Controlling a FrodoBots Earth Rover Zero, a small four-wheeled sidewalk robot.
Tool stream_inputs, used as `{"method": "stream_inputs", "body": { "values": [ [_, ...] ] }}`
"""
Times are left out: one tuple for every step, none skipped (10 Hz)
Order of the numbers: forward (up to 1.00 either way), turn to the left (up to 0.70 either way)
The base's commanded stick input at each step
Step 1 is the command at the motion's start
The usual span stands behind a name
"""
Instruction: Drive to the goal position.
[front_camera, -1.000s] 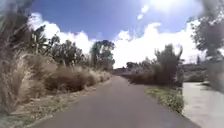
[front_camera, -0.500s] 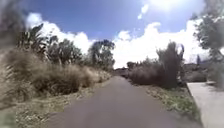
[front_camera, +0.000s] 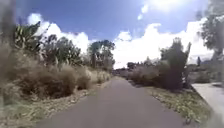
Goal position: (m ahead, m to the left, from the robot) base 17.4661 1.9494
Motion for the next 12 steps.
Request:
{"method": "stream_inputs", "body": {
  "values": [
    [1.00,0.00],
    [1.00,0.00],
    [1.00,0.00],
    [1.00,0.00],
    [1.00,0.00],
    [1.00,0.00],
    [1.00,0.00],
    [1.00,0.00],
    [1.00,0.00],
    [1.00,0.00],
    [1.00,-0.40],
    [1.00,-0.40]
  ]
}}
